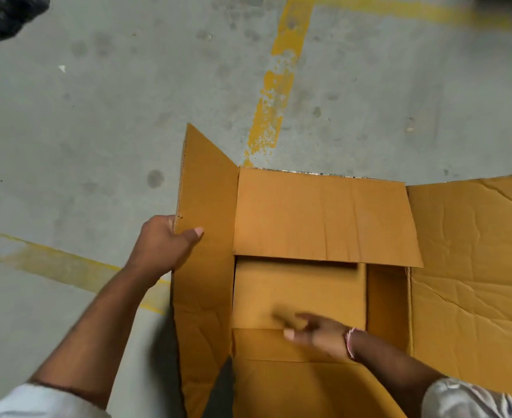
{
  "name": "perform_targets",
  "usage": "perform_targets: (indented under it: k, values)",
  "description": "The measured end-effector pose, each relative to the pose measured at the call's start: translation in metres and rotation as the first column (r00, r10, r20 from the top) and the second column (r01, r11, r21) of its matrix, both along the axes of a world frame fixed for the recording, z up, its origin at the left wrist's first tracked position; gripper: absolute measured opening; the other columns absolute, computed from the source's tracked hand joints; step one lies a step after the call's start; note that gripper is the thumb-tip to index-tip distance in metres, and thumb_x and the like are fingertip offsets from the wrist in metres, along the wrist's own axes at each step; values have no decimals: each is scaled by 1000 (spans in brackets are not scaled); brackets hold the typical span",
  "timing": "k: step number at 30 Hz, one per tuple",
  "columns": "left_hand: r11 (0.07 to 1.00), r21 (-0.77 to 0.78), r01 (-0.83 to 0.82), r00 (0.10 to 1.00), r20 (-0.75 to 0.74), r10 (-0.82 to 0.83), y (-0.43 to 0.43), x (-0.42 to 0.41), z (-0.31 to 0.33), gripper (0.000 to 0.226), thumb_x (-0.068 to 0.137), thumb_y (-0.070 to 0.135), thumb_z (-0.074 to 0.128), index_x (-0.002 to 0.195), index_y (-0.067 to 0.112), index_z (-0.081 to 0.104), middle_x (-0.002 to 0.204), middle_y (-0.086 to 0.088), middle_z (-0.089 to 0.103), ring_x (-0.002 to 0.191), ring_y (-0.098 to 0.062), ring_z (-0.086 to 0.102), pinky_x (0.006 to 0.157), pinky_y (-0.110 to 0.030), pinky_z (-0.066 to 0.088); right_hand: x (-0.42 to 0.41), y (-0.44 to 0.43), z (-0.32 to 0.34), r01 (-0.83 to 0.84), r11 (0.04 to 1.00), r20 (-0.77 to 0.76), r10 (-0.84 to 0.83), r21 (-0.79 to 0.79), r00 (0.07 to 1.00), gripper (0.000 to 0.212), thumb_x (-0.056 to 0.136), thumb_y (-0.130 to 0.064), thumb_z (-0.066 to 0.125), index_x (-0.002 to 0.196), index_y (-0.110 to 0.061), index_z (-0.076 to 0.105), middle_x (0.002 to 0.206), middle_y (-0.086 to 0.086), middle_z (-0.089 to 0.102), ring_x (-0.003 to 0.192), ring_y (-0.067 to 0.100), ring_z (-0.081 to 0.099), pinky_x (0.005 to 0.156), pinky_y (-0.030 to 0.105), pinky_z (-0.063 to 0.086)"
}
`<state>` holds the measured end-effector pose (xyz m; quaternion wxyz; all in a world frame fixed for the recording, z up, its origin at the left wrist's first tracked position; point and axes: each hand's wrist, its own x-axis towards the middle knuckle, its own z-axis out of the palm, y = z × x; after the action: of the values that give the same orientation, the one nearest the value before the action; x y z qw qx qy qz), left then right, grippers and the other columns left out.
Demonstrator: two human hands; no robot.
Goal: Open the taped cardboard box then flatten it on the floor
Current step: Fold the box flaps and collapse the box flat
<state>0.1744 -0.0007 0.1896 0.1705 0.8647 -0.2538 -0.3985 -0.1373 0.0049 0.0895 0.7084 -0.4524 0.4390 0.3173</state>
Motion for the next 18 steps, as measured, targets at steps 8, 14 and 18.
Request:
perform_targets:
  k: [8,14,18]
  values:
    - [924,-357,140,968,-146,-203,-28,-19,96,7,88,23,72,85,29,73,82,21,77,75,-3,73,64,-20,57,25,-101,35,932,-208,-223,-964,296,-145,97,61,-62,77,138,-15,39,136,24,49,128,36,47,92,56,49]
    - [856,-355,375,927,162,-339,-43,-34,155,25,87,42,68,74,21,70,74,10,74,69,-8,70,58,-23,58,15,-181,130,845,-488,94,-851,217,-516,23,78,-1,65,98,-12,63,83,7,72,80,25,71,60,28,58]
    - [736,-320,597,785,422,-454,-38,-40,178,56,88,58,55,73,6,67,64,-11,66,58,-27,62,52,-47,55,-6,-237,216,817,-493,353,-739,298,-574,8,67,-7,57,60,-8,55,55,8,52,51,23,55,59,30,53]
